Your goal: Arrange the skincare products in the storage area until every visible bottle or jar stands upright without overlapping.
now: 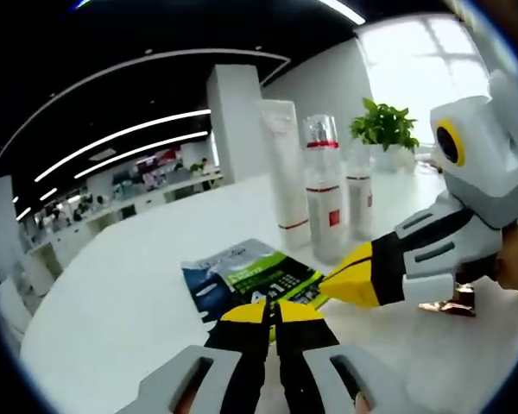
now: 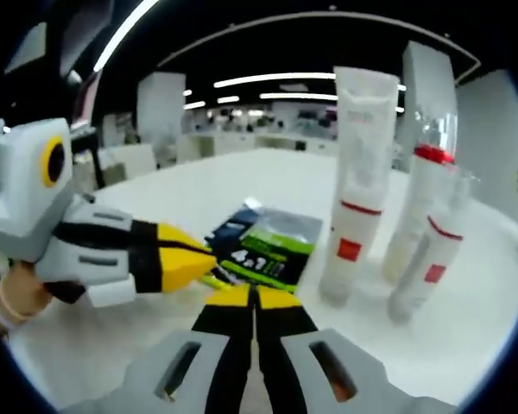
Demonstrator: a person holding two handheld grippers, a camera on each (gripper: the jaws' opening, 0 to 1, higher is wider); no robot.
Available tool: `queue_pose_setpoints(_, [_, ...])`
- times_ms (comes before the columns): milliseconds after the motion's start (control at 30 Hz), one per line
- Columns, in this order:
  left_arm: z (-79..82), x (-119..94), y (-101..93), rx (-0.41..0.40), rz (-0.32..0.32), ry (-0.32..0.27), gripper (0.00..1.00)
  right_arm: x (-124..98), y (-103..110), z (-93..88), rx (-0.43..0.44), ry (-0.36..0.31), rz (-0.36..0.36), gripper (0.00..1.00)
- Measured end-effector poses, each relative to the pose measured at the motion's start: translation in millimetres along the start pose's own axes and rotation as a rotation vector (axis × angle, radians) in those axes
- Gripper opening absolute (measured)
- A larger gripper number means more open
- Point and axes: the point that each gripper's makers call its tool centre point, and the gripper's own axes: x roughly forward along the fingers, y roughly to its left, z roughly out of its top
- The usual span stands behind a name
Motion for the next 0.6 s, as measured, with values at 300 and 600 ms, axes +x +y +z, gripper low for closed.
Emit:
queue_pose_setpoints(300, [33.9,-22,2.0,0.035,0.030,-0.179,0.02,-3,11,5.5,-0.007,-0.020,0.043,0.00])
queue_pose_setpoints(600, [52.8,-58,-9.2,0.032,-0.003,-0.277,0.01,-14,49,3.9,0.002,0.031,0.216,0.00])
